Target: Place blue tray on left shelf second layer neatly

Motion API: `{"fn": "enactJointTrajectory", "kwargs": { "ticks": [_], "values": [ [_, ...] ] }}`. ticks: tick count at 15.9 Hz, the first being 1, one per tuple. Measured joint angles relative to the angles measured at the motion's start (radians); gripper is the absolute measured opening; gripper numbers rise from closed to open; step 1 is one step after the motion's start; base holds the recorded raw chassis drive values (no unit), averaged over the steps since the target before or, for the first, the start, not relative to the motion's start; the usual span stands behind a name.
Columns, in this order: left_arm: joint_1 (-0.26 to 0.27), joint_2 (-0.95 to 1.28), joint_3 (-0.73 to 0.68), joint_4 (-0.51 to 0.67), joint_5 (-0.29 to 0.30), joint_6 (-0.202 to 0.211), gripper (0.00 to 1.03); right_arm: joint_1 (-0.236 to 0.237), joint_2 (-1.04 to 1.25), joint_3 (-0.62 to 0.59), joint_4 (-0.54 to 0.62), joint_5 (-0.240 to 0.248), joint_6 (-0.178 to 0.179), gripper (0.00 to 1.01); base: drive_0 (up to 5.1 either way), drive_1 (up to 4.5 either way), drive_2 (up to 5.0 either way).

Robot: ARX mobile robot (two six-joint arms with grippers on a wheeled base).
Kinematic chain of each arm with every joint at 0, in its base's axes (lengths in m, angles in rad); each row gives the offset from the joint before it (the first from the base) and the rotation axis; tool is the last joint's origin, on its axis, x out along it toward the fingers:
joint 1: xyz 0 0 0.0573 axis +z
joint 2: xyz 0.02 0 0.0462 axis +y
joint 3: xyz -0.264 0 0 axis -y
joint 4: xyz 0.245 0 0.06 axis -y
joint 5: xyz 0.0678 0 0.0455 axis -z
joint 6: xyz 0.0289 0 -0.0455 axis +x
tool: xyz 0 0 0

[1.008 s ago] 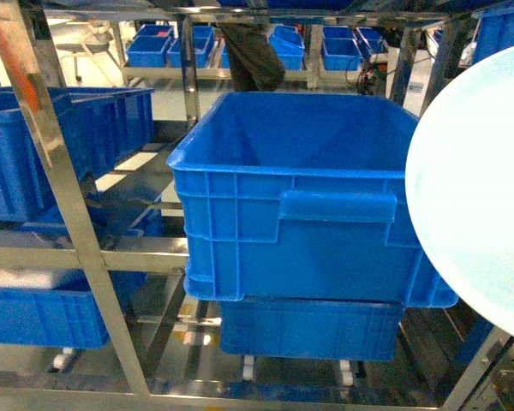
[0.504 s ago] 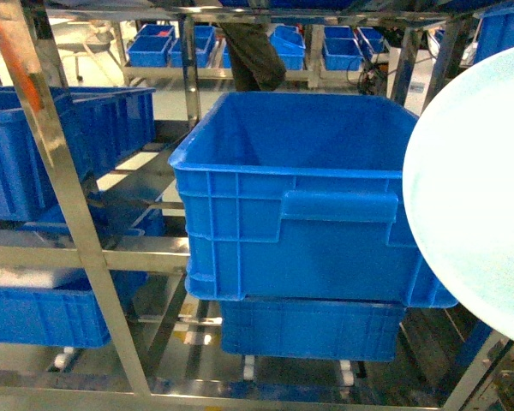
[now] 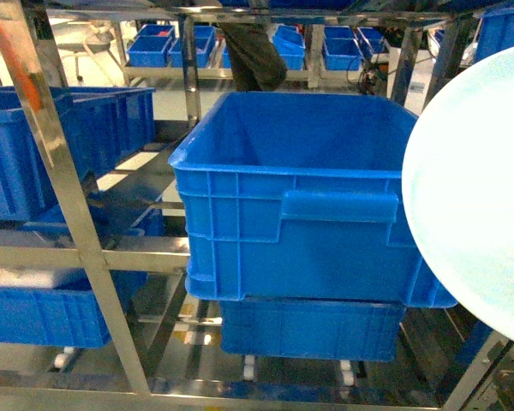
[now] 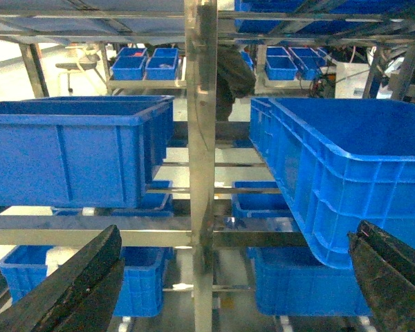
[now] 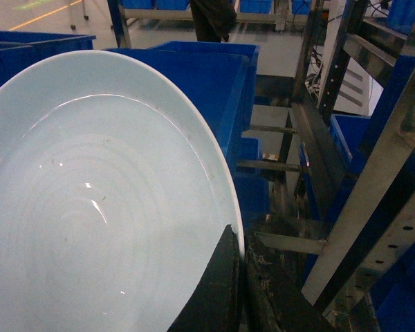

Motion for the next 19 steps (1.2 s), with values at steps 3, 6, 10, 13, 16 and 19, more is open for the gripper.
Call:
{"fn": "enactJointTrajectory", "kwargs": {
  "ticks": [3,6,10,13,16,19],
  "values": [
    [0.000,0.000,0.000,0.000,0.000,0.000,0.98,0.000,0.000,0.000,0.000,0.000,0.000,0.02,0.0,0.00,0.0],
    [0.000,0.000,0.000,0.000,0.000,0.000,0.98,0.000,0.000,0.000,0.000,0.000,0.000,0.02,0.0,0.00,0.0],
    [0.000,0.000,0.000,0.000,0.000,0.000,0.98,0.000,0.000,0.000,0.000,0.000,0.000,0.02,0.0,0.00,0.0],
    [0.000,0.000,0.000,0.000,0.000,0.000,0.98,0.000,0.000,0.000,0.000,0.000,0.000,0.02,0.0,0.00,0.0],
    [0.000,0.000,0.000,0.000,0.000,0.000,0.98,-0.035,0.003,0.004,-0.044,-0.064,0.027,0.02,0.0,0.00,0.0],
    [0.000,0.000,0.000,0.000,0.000,0.000,0.98,-0.078,0.053,0.064,-0.147,-0.171,0.087,0.02,0.0,0.00,0.0]
  ]
}}
